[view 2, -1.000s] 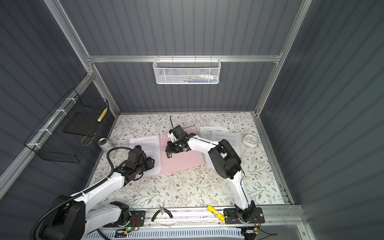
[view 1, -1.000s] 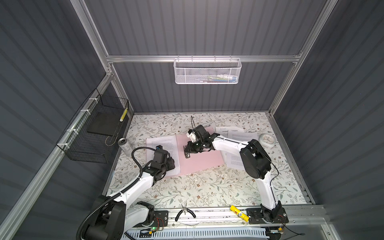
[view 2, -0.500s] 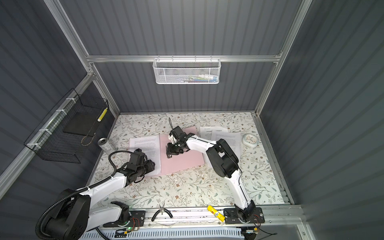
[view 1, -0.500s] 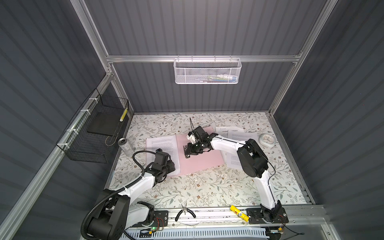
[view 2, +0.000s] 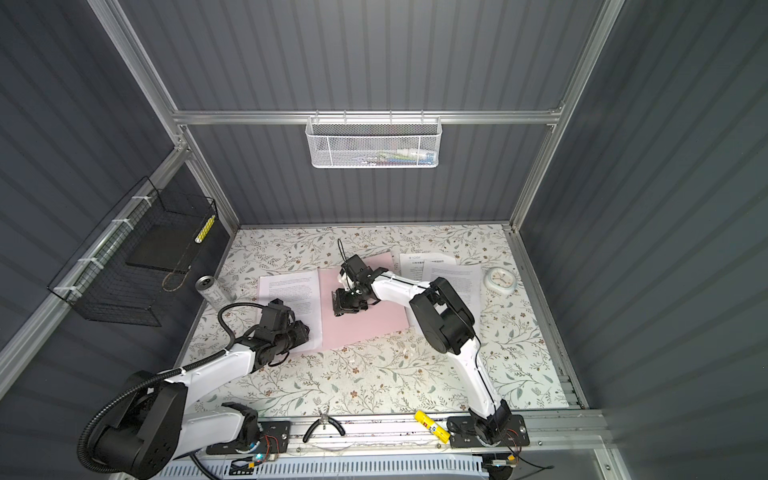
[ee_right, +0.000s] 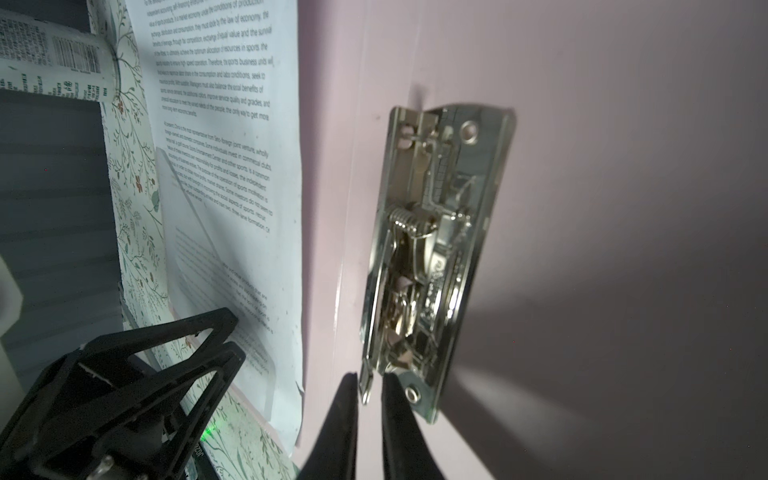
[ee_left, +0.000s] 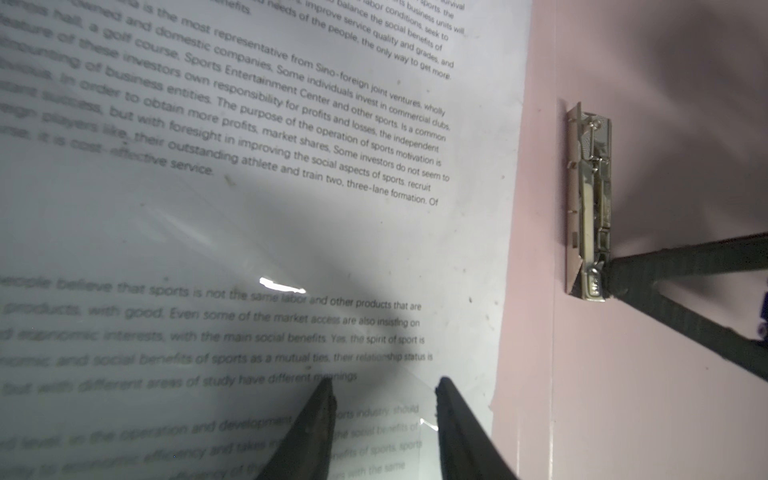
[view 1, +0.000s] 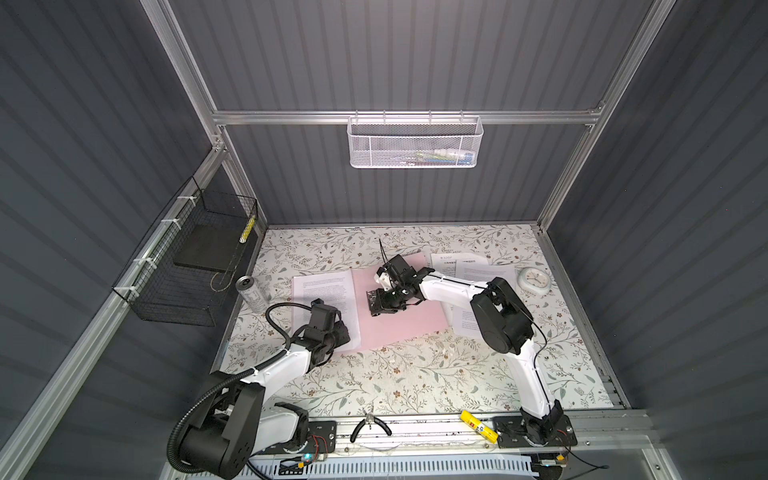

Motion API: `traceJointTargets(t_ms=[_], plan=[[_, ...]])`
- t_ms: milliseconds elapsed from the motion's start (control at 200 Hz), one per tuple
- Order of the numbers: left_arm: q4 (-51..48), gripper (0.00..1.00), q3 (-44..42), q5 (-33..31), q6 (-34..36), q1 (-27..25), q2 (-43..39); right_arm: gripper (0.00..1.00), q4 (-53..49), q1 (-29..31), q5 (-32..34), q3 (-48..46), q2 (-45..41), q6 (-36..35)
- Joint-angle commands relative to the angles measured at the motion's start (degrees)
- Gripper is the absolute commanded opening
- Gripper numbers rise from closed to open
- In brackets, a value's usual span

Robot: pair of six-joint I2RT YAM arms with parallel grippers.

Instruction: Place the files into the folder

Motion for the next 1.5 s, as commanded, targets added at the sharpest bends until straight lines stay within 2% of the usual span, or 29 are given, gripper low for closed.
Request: traceJointTargets(t_ms=[0,370,565,866,1026,1176,1246,1496], plan=[[0.8,0.41,-0.9,-0.9,-0.7,0.5,1.0,0.16,-1.0,0.3,-0.9,1.4,1.1,0.2],[1.5,0.41,-1.3,-0.5,-0.7,0.8,0.8,0.16,-1.0,0.3,-2.0,1.9,2.2,0.5],[1.3,0.39,-1.0,-0.4,-0.6,1.1,1.5,0.10,-1.0,0.3,-2.0,1.9,2.4,0.8],[0.1,0.36,0.9,-0.4,-0.9,1.5,5.4,0.07,-4.1,0.2,-2.1,3.7,4.3,0.9],[-1.1,0.35,2.3,-1.0,-1.0,1.7,7.9,0.00,-10.9,0.1,2.3,7.8,7.2,1.5],[-1.9,0.35,3.7,-1.1,-0.8,1.8,10.4,0.00,-15.3,-0.5,7.1,8.3,8.4,3.4],[-2.0,0.34,3.9,-1.0,-0.8,1.8,11.0,0.00,-17.1,-1.1,11.8,7.7,8.6,4.6],[-3.3,0.32,4.9,-1.8,-0.9,2.3,11.9,0.00,-15.9,-3.7,12.2,2.7,9.2,8.9]])
